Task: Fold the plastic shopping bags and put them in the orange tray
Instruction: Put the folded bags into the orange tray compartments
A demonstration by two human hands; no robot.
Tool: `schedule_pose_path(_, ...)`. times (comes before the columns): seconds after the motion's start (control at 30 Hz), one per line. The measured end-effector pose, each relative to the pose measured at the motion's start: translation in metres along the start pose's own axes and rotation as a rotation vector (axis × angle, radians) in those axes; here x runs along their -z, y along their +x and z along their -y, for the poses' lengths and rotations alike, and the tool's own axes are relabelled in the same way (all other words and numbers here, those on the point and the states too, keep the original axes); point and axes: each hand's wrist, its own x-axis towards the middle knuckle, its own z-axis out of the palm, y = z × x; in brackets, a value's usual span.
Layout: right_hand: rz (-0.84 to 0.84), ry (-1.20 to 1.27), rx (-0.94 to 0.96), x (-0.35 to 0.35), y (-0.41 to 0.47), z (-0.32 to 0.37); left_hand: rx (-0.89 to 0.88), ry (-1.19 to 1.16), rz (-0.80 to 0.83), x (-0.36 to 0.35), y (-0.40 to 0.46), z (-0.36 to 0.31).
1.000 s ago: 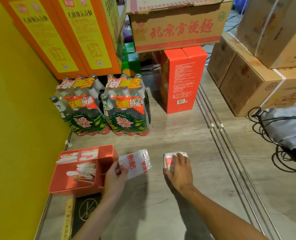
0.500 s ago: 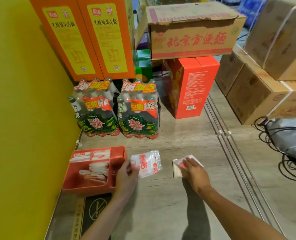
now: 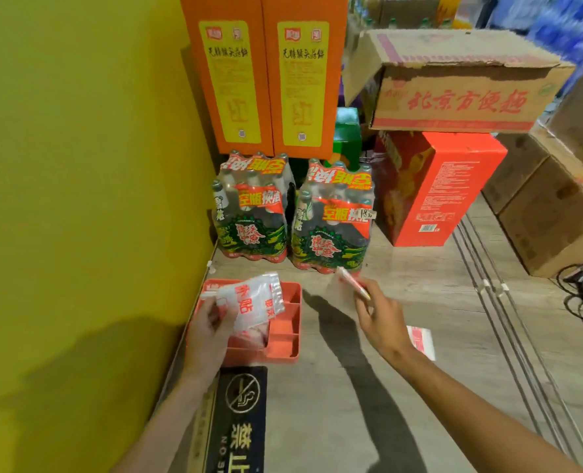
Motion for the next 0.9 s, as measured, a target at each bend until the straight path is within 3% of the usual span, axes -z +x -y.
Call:
schedule_pose_path(0.1, 0.039, 0.173, 0.106, -0.036, 0.005, 0.037, -0.028, -0.070, -0.066, 0.040, 0.009, 0.000)
schedule_pose_path(0.23, 0.172, 0.330, 0.087, -0.085, 0.007, 0.079, -0.050, -0.073, -0.139, 0.080, 0.015, 0.008)
schedule_pose_path(0.5, 0.407, 0.365, 0.092, -0.153, -0.001, 0.118, -0.066, -0.129, -0.215, 0.102, 0.015, 0.009)
schedule_pose_path(0.7, 0.528, 0.173, 0.162, -0.159, -0.002, 0.110, -0.057, -0.145, -0.234, 0.111, 0.017, 0.013)
schedule_pose_path(0.9, 0.713, -0.471, 0.447, -0.153, 0.009, 0.113, -0.039, -0.182, -0.232, 0.107, 0.015, 0.011)
